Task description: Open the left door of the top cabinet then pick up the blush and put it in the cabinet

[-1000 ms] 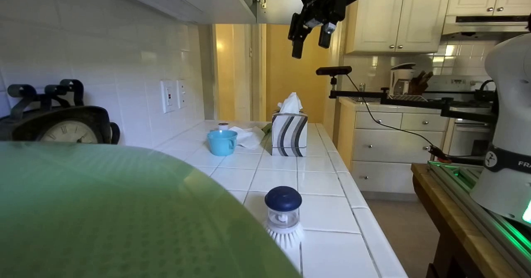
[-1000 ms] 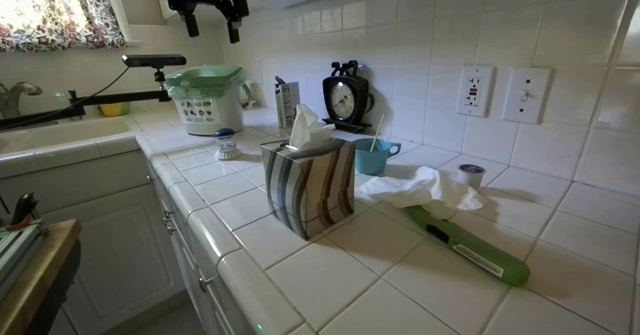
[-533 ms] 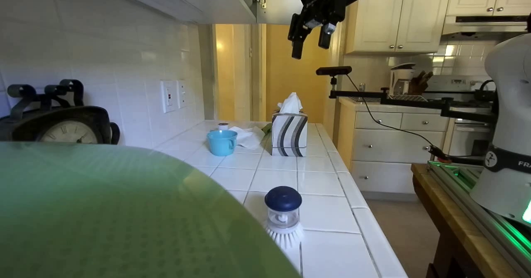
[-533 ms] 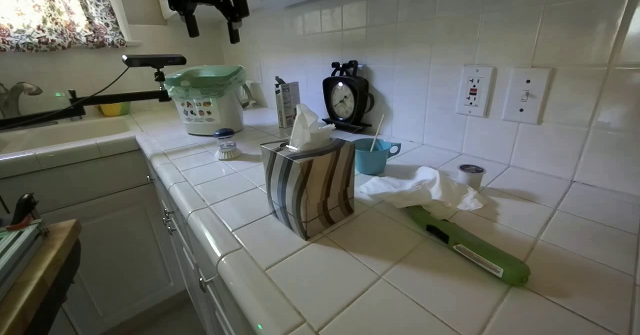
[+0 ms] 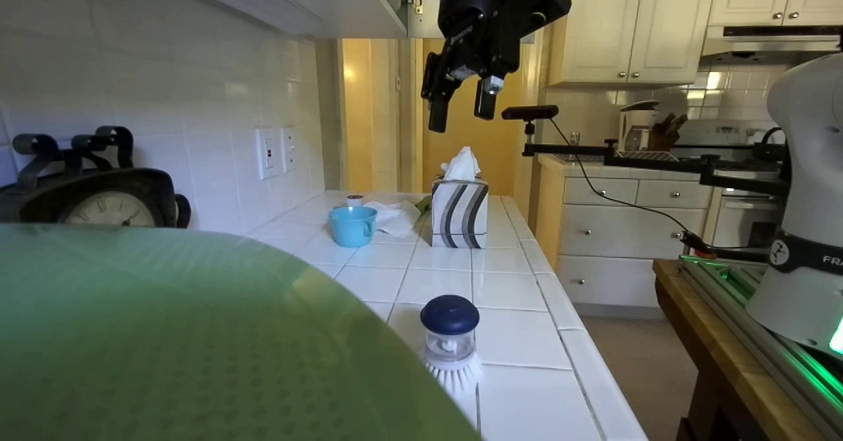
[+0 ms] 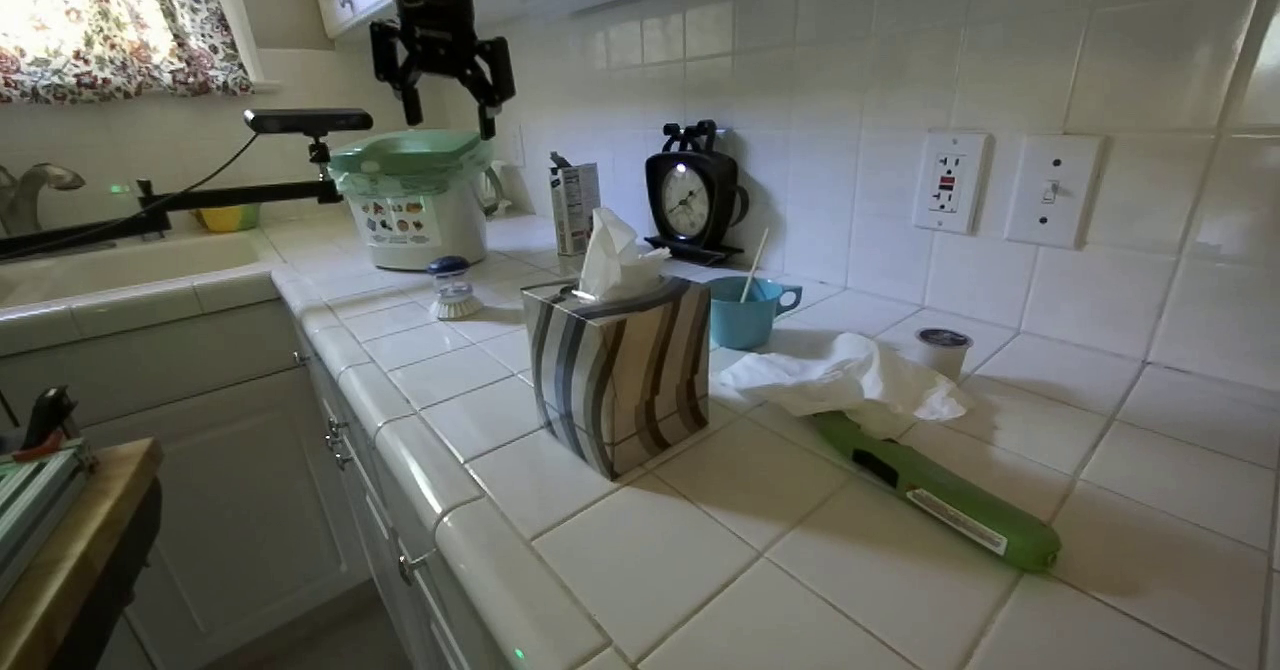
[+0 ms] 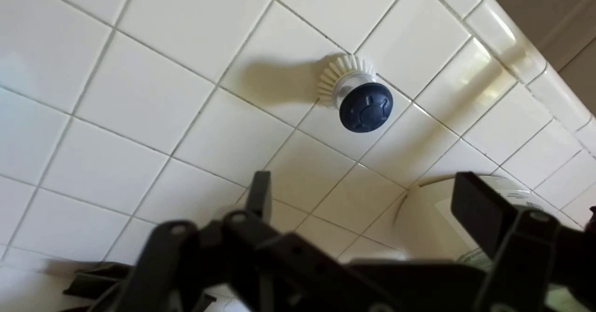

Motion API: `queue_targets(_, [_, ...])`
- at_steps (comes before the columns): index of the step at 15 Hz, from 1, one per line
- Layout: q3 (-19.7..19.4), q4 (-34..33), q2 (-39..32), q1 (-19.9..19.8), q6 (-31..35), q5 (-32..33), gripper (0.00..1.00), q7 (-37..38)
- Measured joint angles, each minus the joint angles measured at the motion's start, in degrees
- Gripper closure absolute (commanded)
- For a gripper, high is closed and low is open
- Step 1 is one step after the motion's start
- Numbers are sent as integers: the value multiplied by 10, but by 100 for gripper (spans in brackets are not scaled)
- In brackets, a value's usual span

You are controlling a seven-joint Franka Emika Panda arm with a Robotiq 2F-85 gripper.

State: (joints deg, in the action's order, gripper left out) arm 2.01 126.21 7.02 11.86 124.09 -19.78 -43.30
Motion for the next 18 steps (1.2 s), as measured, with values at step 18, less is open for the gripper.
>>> queue_targets(18, [69,7,-94,0,-51,-89,0,-28])
